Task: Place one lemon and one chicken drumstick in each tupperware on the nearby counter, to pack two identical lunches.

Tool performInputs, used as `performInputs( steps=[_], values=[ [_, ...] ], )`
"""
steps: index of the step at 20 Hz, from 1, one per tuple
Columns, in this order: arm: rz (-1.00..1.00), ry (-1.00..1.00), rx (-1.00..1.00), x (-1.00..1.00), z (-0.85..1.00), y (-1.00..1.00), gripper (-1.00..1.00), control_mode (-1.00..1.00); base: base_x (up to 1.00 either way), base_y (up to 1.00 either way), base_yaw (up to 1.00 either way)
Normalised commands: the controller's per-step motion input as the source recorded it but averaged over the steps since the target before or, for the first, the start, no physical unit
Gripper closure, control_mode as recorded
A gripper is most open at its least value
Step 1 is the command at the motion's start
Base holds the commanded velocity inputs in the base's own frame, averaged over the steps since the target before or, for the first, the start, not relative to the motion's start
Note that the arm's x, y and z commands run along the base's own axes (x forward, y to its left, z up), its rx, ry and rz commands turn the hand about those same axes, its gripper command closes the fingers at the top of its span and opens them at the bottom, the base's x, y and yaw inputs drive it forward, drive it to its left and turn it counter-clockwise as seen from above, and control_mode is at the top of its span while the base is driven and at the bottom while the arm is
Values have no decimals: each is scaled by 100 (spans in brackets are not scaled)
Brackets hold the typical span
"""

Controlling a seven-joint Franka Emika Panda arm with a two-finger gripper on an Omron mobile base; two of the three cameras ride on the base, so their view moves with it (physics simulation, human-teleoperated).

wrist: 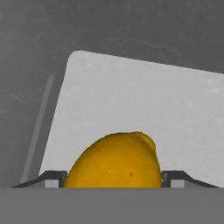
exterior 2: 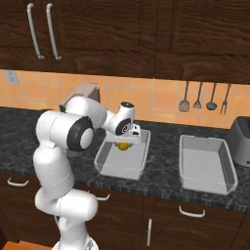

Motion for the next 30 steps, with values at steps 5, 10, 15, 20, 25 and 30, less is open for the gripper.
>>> performInputs(
  steps=[5,10,15,20,25,30],
  values=[
    [0,-8,0,-82,2,0,-100,-100,0,0,0],
    [0,-22,0,-100,31,0,-100,-100,0,0,0],
    [-4,-20,0,-100,89,7,-100,-100,0,0,0],
    [-15,-5,0,-100,100,0,-100,-100,0,0,0],
    [-14,0,3,-100,93,7,-100,-100,0,0,0],
    [-9,-1,6,-100,68,4,-100,-100,0,0,0]
  ],
)
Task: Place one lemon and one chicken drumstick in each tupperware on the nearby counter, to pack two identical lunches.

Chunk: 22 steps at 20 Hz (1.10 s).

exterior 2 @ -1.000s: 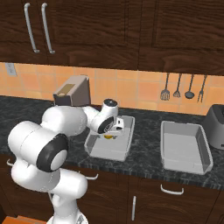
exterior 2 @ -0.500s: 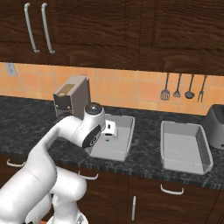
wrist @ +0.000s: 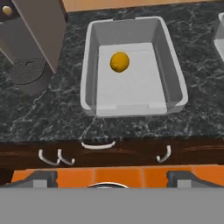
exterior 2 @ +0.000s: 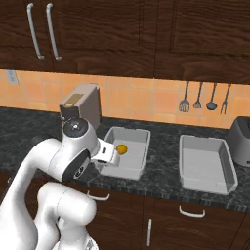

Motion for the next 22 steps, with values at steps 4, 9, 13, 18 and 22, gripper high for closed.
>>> performInputs(
  steps=[4,9,13,18,22],
  values=[
    [-2,-11,1,-95,90,8,-100,-100,0,0,0],
    [0,-4,0,-17,20,5,-100,100,-61,31,-2],
    [0,0,0,0,0,0,-100,100,-100,-58,-17],
    [0,0,0,0,0,0,-100,100,-55,-100,-6],
    [0,0,0,0,0,0,-100,100,-41,-100,-2]
  ],
)
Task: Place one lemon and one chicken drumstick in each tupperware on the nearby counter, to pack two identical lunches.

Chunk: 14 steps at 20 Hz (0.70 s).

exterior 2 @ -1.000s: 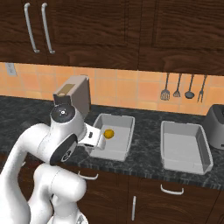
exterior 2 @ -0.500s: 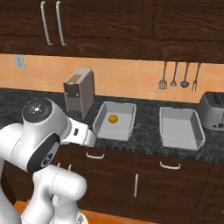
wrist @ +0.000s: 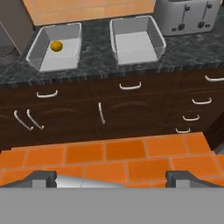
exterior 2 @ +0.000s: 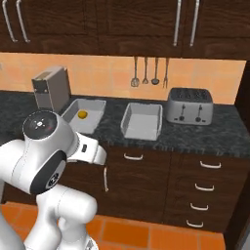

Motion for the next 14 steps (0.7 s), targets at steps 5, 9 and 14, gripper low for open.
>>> performInputs(
  steps=[5,9,14],
  values=[
    [0,0,0,0,0,0,-100,100,-39,-100,-2],
    [0,0,0,0,0,0,-100,100,-4,-100,0],
    [0,0,0,0,0,0,-100,100,-3,-100,0]
  ],
)
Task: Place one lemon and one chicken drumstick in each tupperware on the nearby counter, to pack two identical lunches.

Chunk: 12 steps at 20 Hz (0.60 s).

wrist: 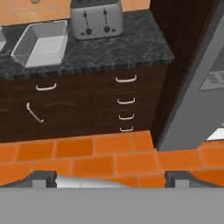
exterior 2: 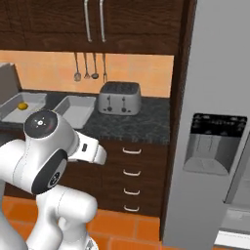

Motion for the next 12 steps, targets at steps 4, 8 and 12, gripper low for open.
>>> performInputs(
  steps=[4,8,12],
  values=[
    [0,0,0,0,0,0,-100,100,-9,-100,0],
    [0,0,0,0,0,0,-100,100,-6,-100,0],
    [0,0,0,0,0,0,-100,100,3,-100,0]
  ],
)
